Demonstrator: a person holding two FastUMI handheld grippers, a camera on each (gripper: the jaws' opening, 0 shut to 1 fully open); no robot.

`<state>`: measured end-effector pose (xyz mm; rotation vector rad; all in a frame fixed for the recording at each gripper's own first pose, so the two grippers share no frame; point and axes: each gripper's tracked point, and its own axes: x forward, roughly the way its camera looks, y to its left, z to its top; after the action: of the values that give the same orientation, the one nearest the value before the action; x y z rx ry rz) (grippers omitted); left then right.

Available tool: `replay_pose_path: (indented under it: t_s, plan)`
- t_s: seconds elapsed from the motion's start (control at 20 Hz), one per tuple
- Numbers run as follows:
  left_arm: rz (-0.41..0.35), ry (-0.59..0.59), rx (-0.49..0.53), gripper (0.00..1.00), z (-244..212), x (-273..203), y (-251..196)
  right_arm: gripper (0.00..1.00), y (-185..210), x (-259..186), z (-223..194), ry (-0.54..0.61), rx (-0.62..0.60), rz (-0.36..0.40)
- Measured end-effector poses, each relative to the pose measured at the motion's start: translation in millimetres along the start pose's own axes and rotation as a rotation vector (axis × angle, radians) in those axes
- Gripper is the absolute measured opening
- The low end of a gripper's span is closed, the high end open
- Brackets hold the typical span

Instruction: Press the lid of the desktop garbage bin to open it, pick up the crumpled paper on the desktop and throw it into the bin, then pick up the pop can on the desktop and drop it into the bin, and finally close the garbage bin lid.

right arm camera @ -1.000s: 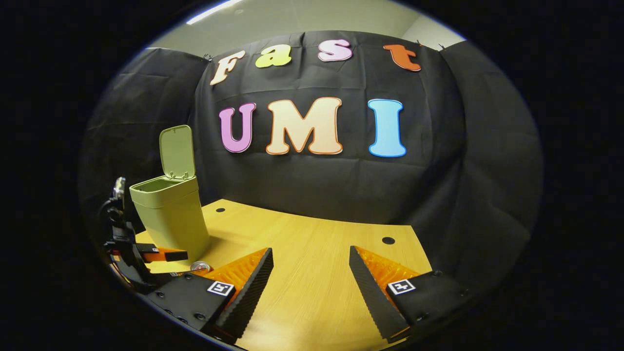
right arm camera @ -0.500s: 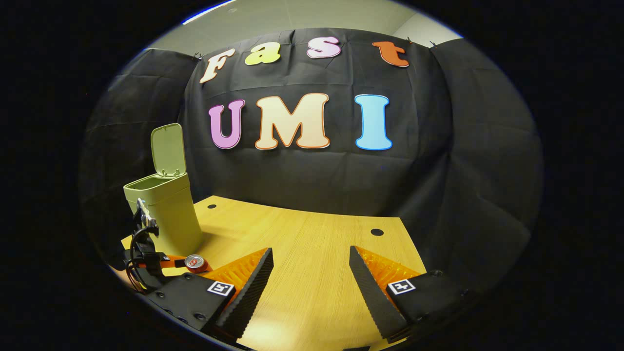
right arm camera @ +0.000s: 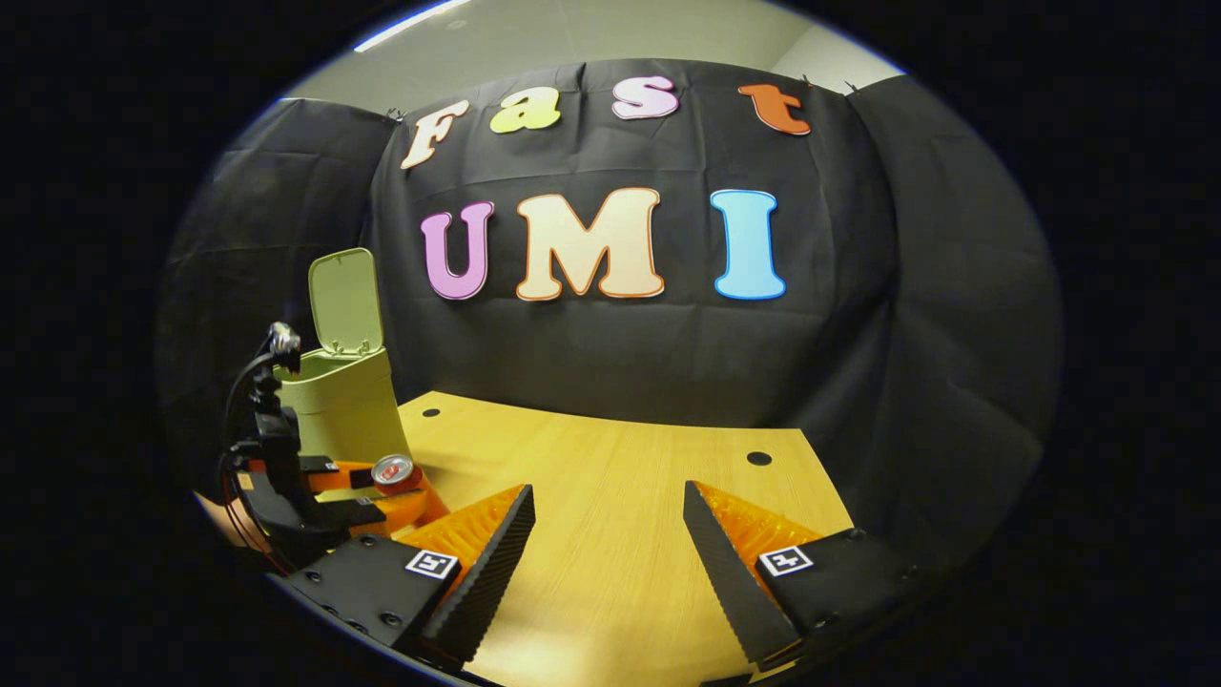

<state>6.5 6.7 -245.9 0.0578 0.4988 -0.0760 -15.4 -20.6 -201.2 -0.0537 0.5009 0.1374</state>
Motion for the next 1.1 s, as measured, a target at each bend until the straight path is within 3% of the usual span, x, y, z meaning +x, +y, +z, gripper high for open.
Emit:
replay_pose_path:
  t_s: [0.4,0.65,0.85,1.1]
  plan:
    - [0.054,-0.218,-0.046,0.77,113.6,-14.5,40.9,0.98,13.0,4.8,-8.1,0.009,0.042,0.016]
    - [0.141,-0.354,-0.046,0.77,172.4,-36.0,82.7,0.98,22.5,10.5,-11.0,0.004,0.066,0.024]
    - [0.225,-0.406,-0.029,0.76,192.8,-54.6,123.0,0.98,28.1,14.6,-10.8,0.0,0.093,0.032]
    - [0.317,-0.386,-0.04,0.77,177.1,-69.1,169.8,0.97,32.3,21.4,-11.0,-0.001,0.101,0.029]
